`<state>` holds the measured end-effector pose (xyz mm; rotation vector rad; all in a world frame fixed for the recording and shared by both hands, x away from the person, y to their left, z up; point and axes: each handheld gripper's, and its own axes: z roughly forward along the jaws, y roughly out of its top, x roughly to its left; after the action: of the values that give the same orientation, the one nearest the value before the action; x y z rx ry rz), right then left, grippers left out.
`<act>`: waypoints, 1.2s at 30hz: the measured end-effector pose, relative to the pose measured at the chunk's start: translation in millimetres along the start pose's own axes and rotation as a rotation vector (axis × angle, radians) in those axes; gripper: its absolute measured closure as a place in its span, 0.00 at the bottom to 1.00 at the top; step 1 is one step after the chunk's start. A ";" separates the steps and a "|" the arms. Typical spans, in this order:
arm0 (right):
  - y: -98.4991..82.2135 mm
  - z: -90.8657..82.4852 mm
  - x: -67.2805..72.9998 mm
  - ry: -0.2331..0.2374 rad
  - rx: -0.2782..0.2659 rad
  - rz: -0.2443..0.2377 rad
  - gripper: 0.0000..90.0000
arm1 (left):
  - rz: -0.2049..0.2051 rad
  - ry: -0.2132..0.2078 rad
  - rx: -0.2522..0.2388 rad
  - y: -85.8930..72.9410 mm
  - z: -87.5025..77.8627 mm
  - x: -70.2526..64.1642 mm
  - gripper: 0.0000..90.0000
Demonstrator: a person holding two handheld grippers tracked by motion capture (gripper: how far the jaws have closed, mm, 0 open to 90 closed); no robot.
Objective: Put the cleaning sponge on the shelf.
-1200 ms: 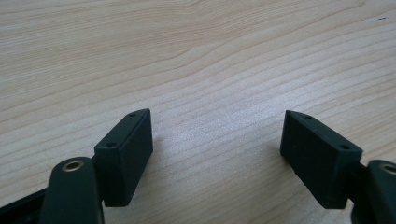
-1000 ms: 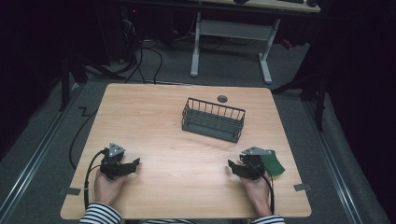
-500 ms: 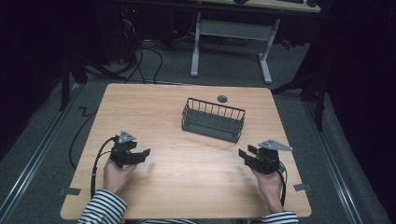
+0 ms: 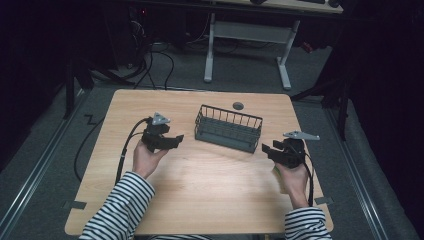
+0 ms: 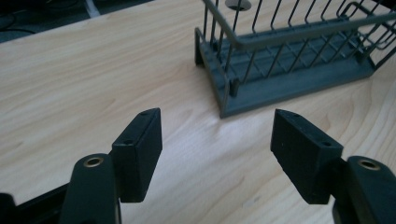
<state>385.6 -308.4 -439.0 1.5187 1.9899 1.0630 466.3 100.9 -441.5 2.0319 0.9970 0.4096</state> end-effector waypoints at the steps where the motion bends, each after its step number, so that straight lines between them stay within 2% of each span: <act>1: 3.0 0.8 -0.6 -0.004 0.001 0.000 0.52 | -0.004 -0.005 -0.006 4.8 2.6 -0.5 0.39; 4: 14.1 4.7 -4.6 -0.005 -0.002 0.011 0.55 | -0.013 -0.018 -0.008 18.4 11.0 -2.0 0.39; 5: 20.0 7.1 -7.6 0.023 -0.005 0.018 0.59 | -0.017 -0.019 0.000 22.6 14.3 -2.3 0.40; 10: 32.7 12.6 -10.0 0.035 -0.009 0.031 0.62 | -0.024 -0.011 0.019 40.5 26.3 -5.7 0.42; 15: 43.1 20.7 -13.7 0.031 0.009 0.059 0.65 | -0.026 -0.017 0.019 56.9 37.2 -8.8 0.45; 16: 46.2 25.3 -16.0 0.021 0.027 0.060 0.66 | -0.024 -0.011 0.015 59.5 39.8 -9.5 0.49; 18: 47.6 27.5 -16.9 0.019 0.036 0.070 0.66 | -0.035 -0.013 0.003 62.8 44.9 -9.7 0.50; 22: 51.9 36.6 -21.4 0.032 0.044 0.089 0.68 | -0.022 0.009 0.035 70.3 58.7 -12.0 0.53; 24: 54.1 41.7 -22.2 0.031 0.074 0.093 0.68 | -0.026 0.007 0.037 72.1 62.4 -13.1 0.56; 28: 59.6 49.5 -21.8 0.021 0.097 0.092 0.69 | -0.011 0.013 0.051 73.6 66.8 -14.7 0.59; 32: 62.3 57.8 -22.6 0.002 0.135 0.096 0.71 | -0.017 0.013 0.073 74.6 70.7 -11.5 0.64; 36: 62.4 61.0 -22.9 0.008 0.152 0.093 0.76 | -0.006 0.004 0.095 72.9 73.3 -10.4 0.69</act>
<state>475.4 -303.5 -431.1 1.7023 2.0639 0.9734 539.4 28.3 -428.5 2.1134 1.0425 0.3694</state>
